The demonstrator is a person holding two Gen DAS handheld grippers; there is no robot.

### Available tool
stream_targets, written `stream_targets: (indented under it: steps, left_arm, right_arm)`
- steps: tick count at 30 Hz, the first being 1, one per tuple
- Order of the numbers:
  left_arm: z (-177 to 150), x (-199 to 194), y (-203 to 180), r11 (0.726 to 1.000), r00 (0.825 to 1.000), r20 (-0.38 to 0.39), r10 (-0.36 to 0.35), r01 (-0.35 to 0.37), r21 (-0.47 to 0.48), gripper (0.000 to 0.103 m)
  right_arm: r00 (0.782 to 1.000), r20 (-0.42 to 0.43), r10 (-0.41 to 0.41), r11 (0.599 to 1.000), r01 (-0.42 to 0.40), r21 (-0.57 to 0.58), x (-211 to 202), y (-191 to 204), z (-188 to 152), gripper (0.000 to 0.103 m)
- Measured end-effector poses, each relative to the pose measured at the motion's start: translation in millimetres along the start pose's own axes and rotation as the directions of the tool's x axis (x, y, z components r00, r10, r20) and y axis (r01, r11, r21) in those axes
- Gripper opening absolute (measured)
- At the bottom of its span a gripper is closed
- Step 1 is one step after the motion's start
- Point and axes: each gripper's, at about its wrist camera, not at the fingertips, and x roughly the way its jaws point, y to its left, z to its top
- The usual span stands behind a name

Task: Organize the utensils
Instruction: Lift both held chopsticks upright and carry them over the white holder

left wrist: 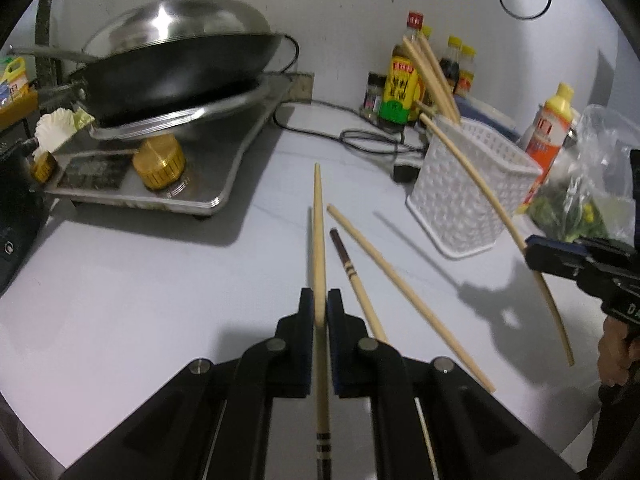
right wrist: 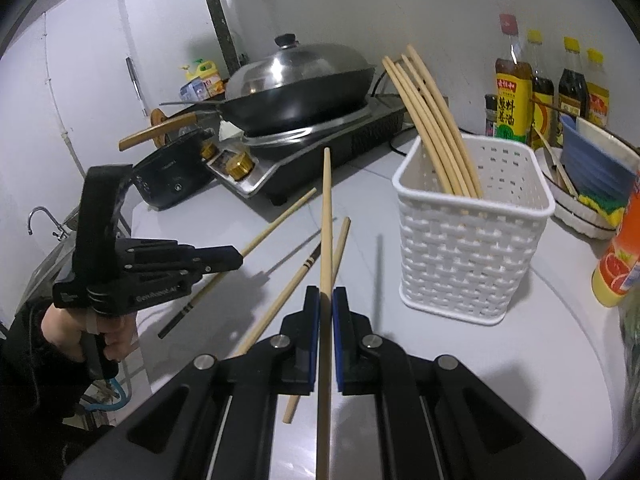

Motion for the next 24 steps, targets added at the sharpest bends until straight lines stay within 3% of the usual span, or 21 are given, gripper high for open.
stream_targets:
  steps: [14, 24]
  left_arm:
    - [27.8, -44.3, -3.7, 0.999, 0.988, 0.153, -0.035, 0.036, 0.001, 0.006]
    - [44.6, -60.5, -7.6, 0.999, 0.977, 0.205, -0.055, 0.054, 0.009, 0.006]
  right_arm:
    - [0.997, 0.077, -0.018, 0.999, 0.020, -0.037, -32.0, 4.1, 37.2, 0.006]
    - [0.987, 0.144, -0.069, 0.993, 0.081, -0.082, -56.0, -7.6, 75.5, 0.006]
